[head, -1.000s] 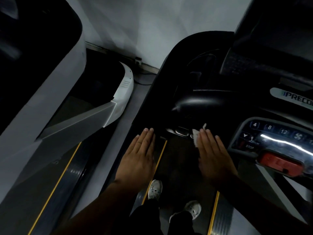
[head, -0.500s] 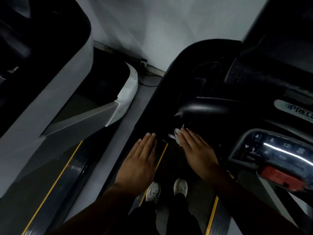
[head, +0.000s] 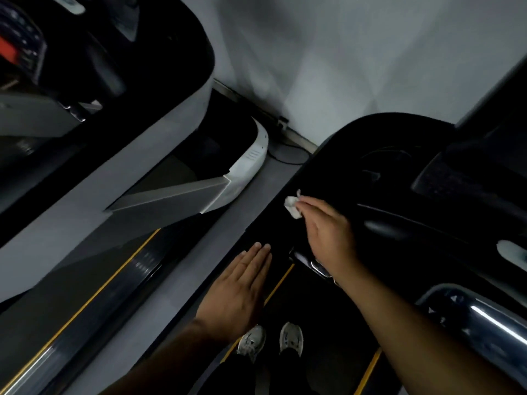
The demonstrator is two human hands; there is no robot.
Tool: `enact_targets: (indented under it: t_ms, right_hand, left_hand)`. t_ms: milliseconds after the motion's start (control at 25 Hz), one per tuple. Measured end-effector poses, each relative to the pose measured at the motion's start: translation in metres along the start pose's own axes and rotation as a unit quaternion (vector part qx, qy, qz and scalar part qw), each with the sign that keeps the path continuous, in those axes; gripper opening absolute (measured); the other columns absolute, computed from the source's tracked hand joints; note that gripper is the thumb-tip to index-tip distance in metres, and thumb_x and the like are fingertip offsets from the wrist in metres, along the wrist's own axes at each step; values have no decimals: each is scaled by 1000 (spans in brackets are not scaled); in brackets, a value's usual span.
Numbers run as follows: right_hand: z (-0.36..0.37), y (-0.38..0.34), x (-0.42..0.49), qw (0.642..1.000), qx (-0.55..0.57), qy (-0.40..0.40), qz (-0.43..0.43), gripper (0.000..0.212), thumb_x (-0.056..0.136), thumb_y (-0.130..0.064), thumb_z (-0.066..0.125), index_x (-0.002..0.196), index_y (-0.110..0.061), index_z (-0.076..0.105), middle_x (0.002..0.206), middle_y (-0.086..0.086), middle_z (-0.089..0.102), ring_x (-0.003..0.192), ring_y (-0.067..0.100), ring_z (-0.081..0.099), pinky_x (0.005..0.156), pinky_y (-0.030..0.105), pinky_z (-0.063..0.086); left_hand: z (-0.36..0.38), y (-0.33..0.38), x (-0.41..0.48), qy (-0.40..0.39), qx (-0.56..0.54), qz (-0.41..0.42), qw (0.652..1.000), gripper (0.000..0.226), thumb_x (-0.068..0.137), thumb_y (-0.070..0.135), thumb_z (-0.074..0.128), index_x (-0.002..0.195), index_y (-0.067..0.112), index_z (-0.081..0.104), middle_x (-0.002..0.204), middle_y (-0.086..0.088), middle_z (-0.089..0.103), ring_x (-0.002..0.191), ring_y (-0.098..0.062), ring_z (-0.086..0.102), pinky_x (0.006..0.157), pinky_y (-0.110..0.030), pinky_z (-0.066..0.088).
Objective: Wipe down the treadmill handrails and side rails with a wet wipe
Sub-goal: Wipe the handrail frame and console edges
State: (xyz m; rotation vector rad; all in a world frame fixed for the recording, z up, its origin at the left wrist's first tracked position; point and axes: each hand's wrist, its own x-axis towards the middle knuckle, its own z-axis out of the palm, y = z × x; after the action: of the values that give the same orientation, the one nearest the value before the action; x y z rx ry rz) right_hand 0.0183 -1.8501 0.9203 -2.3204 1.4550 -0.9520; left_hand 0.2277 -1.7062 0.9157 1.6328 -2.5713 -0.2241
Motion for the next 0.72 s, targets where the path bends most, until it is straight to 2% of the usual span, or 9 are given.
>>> enact_targets:
  t_ms: [80, 160, 240, 320, 480, 520, 640, 720]
  right_hand:
    - [18, -13, 6, 997, -10, -47, -56, 27, 96, -4, 61, 120, -6, 74, 130, 8, 69, 120, 26, 67, 99, 42, 56]
    - [26, -18, -13, 984, -39, -126, -120, 39, 102, -20, 57, 136, -3, 64, 147, 12, 58, 142, 26, 49, 115, 46, 42]
    - [17, -18, -31, 962, -78, -190, -179, 56, 106, -37, 47, 151, -4, 47, 161, 11, 41, 154, 24, 29, 124, 48, 29]
    - [9, -5, -27, 944, -140, -209, -214, 66, 106, -47, 41, 157, -6, 38, 166, 10, 32, 156, 23, 23, 124, 48, 27]
    - [5, 20, 15, 954, -208, -194, -100, 75, 105, -57, 29, 158, -4, 33, 168, 12, 27, 158, 24, 18, 126, 49, 20]
    - [7, 17, 18, 953, -202, -202, -98, 76, 105, -59, 26, 159, -5, 32, 168, 12, 25, 158, 24, 15, 126, 50, 19]
    - [15, -6, -2, 925, -158, -274, -212, 78, 105, -63, 17, 160, -9, 31, 170, 8, 23, 159, 21, 9, 126, 50, 18]
    - [13, -4, -3, 908, -157, -287, -261, 77, 105, -63, 17, 160, -11, 30, 170, 6, 24, 159, 19, 10, 127, 48, 17]
  left_hand:
    - [0, 0, 0, 7, -4, -8, 1000, 72, 96, 31, 48, 159, 2, 28, 169, -15, 20, 158, -29, 13, 123, -46, 25]
    - [1, 0, 0, 17, -10, -11, 1000, 72, 97, 34, 47, 160, 3, 28, 169, -14, 21, 158, -28, 15, 123, -46, 24]
    - [3, -1, -1, 23, -15, -17, 999, 72, 99, 36, 47, 160, 5, 27, 169, -13, 21, 158, -27, 14, 124, -45, 24]
    - [5, -2, -1, 26, -8, -29, 999, 72, 102, 42, 43, 161, 6, 25, 170, -13, 19, 159, -27, 12, 124, -44, 23]
    - [5, 0, -4, 14, 0, -37, 999, 80, 98, 39, 52, 163, 6, 19, 171, -12, 15, 159, -26, 9, 126, -43, 22]
    - [5, 0, -3, 13, 1, -36, 999, 81, 98, 38, 54, 163, 6, 18, 171, -12, 15, 159, -26, 10, 126, -44, 24]
    - [4, 2, -3, 19, -5, -42, 999, 79, 98, 35, 57, 162, 7, 19, 170, -13, 17, 159, -27, 12, 123, -48, 32]
    - [4, 2, -3, 19, -9, -41, 999, 76, 99, 35, 54, 162, 6, 21, 170, -13, 18, 159, -28, 12, 122, -49, 32]
